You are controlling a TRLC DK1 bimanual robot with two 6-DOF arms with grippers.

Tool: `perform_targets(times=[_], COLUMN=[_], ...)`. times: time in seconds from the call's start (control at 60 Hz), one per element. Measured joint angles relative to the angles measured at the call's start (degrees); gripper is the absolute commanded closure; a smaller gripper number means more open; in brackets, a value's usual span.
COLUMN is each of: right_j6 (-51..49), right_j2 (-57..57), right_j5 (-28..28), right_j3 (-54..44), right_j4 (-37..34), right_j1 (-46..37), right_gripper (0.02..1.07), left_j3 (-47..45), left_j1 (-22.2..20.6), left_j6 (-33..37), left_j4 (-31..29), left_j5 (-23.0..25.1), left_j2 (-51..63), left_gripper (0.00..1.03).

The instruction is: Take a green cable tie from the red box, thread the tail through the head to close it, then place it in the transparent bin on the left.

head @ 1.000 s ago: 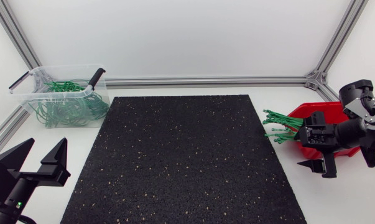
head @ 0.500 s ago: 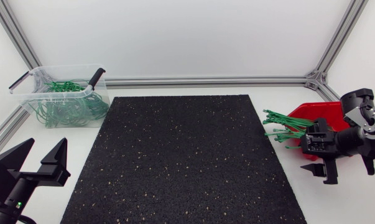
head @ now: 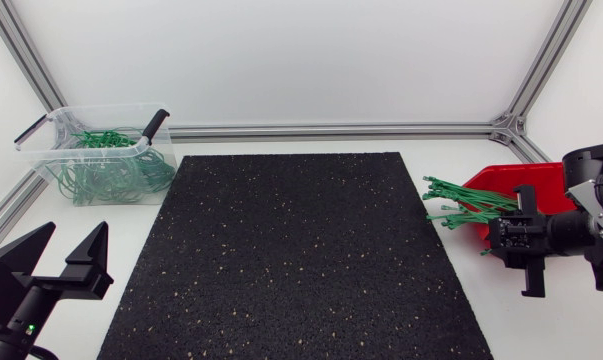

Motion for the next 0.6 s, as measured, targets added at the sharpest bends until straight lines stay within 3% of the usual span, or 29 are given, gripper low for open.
perform_targets(times=[0.183, 0.317, 0.6], right_j6=[-0.8, -1.7, -2.4], right_j2=[-0.3, -0.3, -0.3], right_j5=[-0.5, -0.6, -0.5], right_j3=[0.0, 0.0, 0.0], right_j4=[0.4, 0.4, 0.4], right_j1=[0.0, 0.0, 0.0], right_gripper=[0.82, 0.53, 0.53], left_j3=[0.0, 0.0, 0.0], left_j1=[0.0, 0.0, -0.2], left_j6=[0.0, 0.0, 0.0], left_j4=[0.0, 0.0, 0.0], left_j5=[0.0, 0.0, 0.0], left_j2=[0.0, 0.0, 0.0], left_gripper=[0.04, 0.04, 0.04])
